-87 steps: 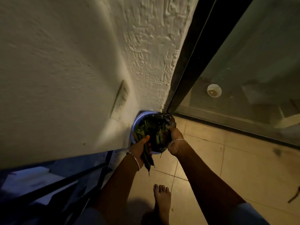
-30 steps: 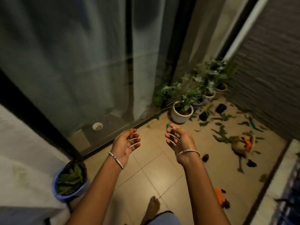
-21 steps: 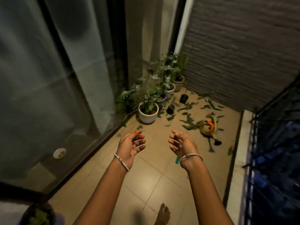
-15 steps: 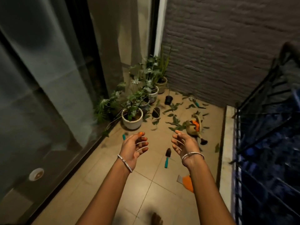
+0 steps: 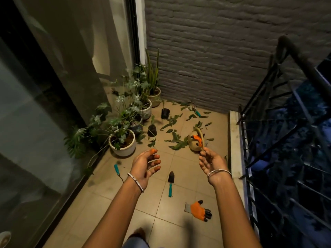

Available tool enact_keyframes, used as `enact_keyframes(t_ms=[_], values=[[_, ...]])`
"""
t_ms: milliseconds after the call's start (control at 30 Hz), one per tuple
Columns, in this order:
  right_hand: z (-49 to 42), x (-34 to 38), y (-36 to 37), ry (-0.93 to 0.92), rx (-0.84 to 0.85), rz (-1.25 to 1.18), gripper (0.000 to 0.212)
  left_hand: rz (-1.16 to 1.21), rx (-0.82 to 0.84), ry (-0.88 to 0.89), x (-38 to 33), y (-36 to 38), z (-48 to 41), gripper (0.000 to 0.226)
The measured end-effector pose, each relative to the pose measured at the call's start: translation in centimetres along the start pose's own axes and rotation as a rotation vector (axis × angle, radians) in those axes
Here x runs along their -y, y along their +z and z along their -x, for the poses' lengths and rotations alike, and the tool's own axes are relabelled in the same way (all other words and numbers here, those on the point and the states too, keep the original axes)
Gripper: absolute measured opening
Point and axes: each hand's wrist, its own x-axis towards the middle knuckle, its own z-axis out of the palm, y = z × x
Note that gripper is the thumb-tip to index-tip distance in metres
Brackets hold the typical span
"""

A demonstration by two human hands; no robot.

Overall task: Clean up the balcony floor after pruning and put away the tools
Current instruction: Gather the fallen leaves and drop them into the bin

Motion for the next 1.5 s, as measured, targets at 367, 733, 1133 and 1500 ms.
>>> enact_keyframes(t_ms=[367,733,1133,1500], values=[[-12.5,3.6,5.4,0.048,-0.181,-0.069,0.016,-0.078,0.027,-0.147,-4.9,4.8,-17.2,0.015],[-20.7,5.5,10.0,0.080,-0.397,-0.168,0.017,-0.233,0.084,-0.292,-9.4,11.2,-31.1,0.015],[-27.7,6.8,2.8,0.123,-0.649,-0.247,0.019,-0.364,0.249,-0.462,-4.5,21.0,-39.0,0.012],[-45.0,6.5,-5.1,0.267,-0.745,-0.175,0.014,-0.446,0.128,-0.539,5.4,29.1,-51.9,0.021]])
